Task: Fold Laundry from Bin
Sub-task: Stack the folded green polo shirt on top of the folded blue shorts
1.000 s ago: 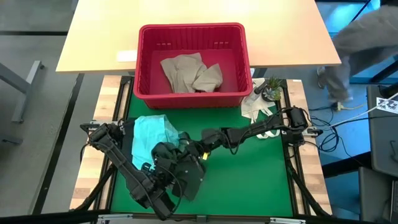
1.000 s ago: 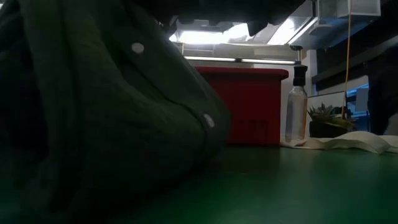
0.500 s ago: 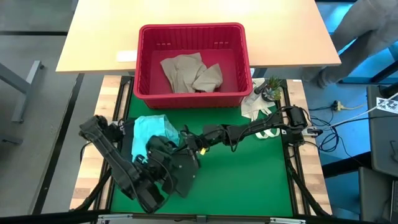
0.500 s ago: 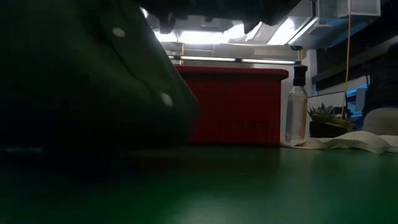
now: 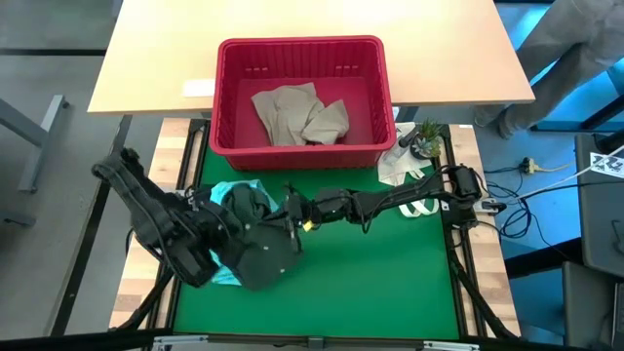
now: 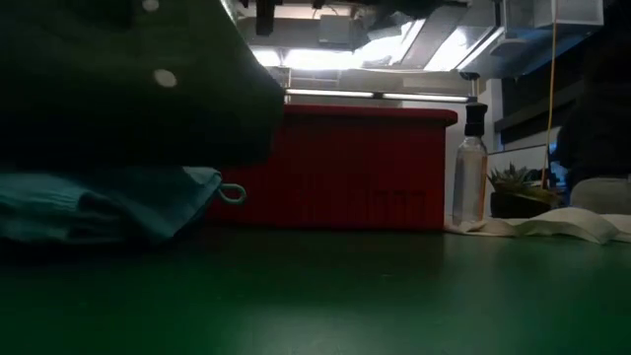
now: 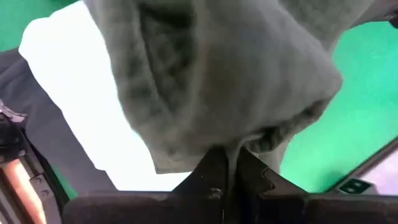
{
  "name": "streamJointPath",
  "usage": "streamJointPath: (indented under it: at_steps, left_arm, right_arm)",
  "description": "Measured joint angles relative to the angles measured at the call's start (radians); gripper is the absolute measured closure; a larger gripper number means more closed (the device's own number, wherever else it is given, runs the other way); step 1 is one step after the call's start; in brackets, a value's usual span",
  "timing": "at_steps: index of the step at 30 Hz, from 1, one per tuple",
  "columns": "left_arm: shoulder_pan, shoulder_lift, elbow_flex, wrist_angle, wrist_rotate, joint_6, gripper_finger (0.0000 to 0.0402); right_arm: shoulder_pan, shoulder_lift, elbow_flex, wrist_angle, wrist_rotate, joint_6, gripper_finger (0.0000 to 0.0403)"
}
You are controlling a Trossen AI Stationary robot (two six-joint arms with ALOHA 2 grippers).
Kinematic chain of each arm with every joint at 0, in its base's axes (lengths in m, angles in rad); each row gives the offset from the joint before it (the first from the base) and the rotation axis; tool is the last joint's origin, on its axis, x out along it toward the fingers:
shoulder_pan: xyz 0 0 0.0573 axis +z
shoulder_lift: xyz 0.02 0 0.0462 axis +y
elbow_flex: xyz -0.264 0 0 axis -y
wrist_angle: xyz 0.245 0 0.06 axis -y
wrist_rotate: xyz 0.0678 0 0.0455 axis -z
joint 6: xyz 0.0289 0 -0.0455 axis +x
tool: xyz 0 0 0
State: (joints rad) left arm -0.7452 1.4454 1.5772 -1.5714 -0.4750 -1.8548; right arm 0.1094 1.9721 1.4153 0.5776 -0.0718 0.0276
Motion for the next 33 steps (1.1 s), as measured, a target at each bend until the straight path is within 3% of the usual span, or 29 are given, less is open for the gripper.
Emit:
streamJointPath:
  at_steps: [6,12,16,24,29,33]
  left_arm:
    - [0.001,-0.108,-0.020,-0.001,0.048,0.009,0.0401]
    - [0.007,-0.160,-0.025,0.001,0.167,0.009,0.0401]
    - [0.011,-0.201,-0.094,0.003,0.243,0.009,0.0401]
    - [0.079,-0.369,-0.297,0.001,0.317,0.054,0.0401]
    - [0.123,-0.461,-0.306,0.001,0.295,0.082,0.0401]
    - [0.142,-0.498,-0.282,0.000,0.355,0.085,0.0401]
  right_arm:
    - [-0.007,0.052,0.036,0.073,0.004,0.104,0.0398]
    - [0.027,0.170,0.217,0.043,-0.023,0.159,0.0398]
    - [0.038,0.219,0.309,-0.001,0.006,0.174,0.0398]
    - [0.033,0.224,0.374,0.016,0.098,0.232,0.0398]
    - [0.036,0.224,0.421,0.023,0.088,0.231,0.0398]
    - [0.042,0.224,0.425,0.030,0.081,0.267,0.0398]
